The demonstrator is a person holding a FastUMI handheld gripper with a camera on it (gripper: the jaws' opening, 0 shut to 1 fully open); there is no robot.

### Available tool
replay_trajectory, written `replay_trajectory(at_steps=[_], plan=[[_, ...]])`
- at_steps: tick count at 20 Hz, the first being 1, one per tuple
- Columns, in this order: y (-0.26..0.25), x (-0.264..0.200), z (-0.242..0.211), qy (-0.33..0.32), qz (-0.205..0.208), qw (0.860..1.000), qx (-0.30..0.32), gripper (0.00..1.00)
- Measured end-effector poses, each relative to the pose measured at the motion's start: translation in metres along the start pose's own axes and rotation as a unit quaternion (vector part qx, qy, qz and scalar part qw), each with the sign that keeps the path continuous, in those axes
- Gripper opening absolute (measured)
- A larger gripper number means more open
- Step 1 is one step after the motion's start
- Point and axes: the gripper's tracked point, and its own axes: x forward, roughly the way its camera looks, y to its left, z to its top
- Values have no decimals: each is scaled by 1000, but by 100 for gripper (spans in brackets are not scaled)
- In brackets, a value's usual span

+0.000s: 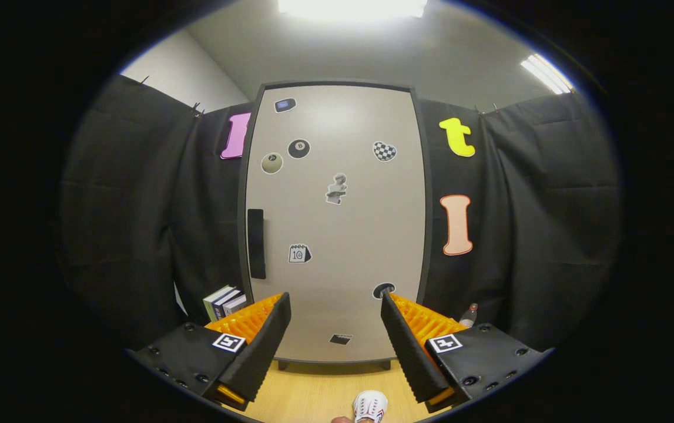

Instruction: Open the shoe cabinet door, grab the shoes and put them into the shoe cabinet, then close the shoe cabinet door.

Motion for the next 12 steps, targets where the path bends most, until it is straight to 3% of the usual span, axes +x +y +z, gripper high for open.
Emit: replay_trajectory(at_steps=[12], plan=[[64, 50, 51, -25, 64, 997, -21, 97]])
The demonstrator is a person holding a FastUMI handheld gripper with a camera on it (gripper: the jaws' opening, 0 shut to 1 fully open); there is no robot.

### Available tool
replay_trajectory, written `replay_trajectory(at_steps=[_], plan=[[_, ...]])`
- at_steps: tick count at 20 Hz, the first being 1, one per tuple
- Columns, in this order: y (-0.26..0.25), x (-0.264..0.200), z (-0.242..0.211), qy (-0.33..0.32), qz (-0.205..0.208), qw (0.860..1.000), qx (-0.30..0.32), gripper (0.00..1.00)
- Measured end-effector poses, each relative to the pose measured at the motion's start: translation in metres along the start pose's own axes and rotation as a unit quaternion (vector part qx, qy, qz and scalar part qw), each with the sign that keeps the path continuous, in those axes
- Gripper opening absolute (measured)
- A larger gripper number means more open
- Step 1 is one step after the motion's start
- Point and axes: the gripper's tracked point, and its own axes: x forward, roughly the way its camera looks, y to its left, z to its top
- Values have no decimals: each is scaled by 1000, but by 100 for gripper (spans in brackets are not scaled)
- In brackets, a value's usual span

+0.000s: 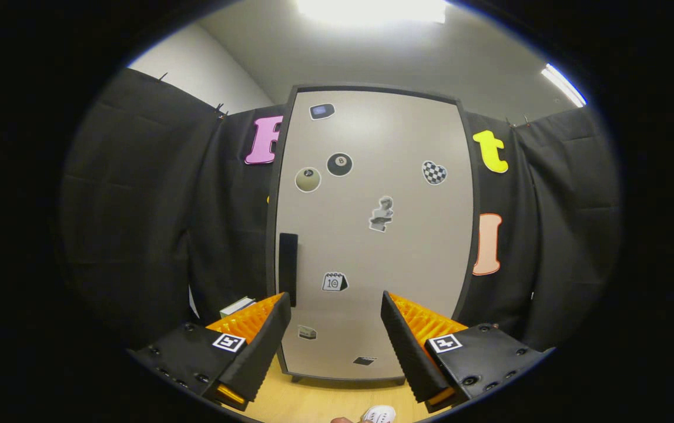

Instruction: Open the shoe cabinet door, grab the shoes and put them into the shoe cabinet, then close the shoe cabinet door.

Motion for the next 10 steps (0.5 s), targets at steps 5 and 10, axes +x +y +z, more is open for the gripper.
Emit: replay_trajectory(at_steps=[5, 10], plan=[[25, 41, 11, -1, 8, 1000, 8, 97], [42, 87, 8, 4, -1, 1000, 5, 97]])
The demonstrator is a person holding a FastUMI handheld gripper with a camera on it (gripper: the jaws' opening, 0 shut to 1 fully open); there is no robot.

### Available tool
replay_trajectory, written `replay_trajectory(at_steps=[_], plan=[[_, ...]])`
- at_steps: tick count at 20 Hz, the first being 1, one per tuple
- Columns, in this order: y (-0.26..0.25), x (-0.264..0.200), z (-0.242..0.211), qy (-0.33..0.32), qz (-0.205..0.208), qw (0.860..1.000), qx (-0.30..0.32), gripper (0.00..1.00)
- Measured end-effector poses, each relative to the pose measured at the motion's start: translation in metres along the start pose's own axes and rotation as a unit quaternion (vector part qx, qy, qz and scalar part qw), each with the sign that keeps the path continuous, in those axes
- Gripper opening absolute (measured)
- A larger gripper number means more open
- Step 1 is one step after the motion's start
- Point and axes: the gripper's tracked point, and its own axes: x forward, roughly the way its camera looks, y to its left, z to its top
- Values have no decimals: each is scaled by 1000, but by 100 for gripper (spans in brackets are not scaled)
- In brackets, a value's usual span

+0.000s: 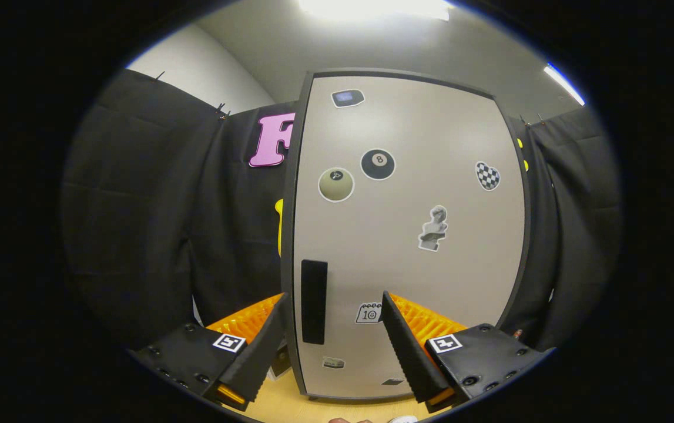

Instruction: Open the shoe cabinet door, grab the shoes and put them into the shoe cabinet, then close the shoe cabinet door.

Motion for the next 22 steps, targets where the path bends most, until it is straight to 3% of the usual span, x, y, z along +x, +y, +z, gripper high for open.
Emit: replay_trajectory(at_steps=[12, 17, 22], plan=[[11, 65, -36, 50, -28, 998, -33, 94], [25, 71, -39, 59, -4, 998, -7, 53], [23, 69, -38, 64, -11, 998, 13, 33]])
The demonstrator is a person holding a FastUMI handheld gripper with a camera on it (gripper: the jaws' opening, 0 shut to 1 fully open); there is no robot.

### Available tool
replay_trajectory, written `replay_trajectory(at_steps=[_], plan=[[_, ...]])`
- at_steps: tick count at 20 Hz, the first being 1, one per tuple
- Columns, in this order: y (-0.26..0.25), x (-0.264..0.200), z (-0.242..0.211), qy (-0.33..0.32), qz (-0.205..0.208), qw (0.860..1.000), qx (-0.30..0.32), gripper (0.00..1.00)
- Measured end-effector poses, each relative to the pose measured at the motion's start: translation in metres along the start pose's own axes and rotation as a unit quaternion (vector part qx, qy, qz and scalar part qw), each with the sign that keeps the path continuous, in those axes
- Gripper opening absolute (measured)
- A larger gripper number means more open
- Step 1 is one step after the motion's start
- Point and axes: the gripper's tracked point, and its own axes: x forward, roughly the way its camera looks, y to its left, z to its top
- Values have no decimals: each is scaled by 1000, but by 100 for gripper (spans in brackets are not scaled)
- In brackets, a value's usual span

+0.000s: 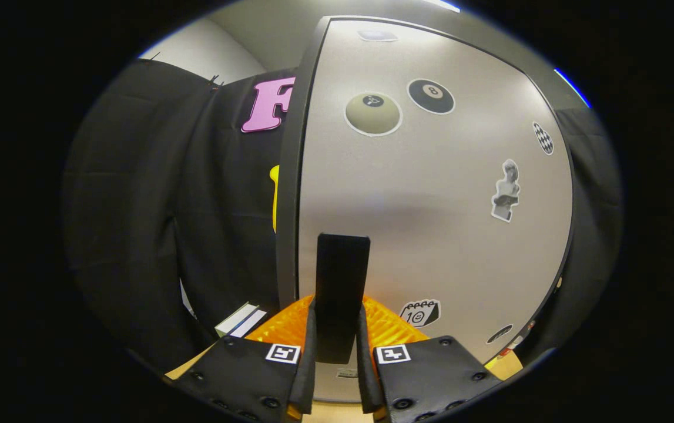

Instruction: Open the shoe cabinet door, grab the shoes and put them into the shoe cabinet, then close the shoe cabinet door.

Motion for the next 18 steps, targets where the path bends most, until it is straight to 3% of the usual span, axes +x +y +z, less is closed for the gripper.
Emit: replay_trajectory(at_steps=[4, 7, 18], plan=[[-2, 0, 1, 1, -10, 1000, -5, 24], [1, -5, 0, 1, 10, 1000, -1, 13], [-12, -47, -6, -11, 35, 999, -15, 8]])
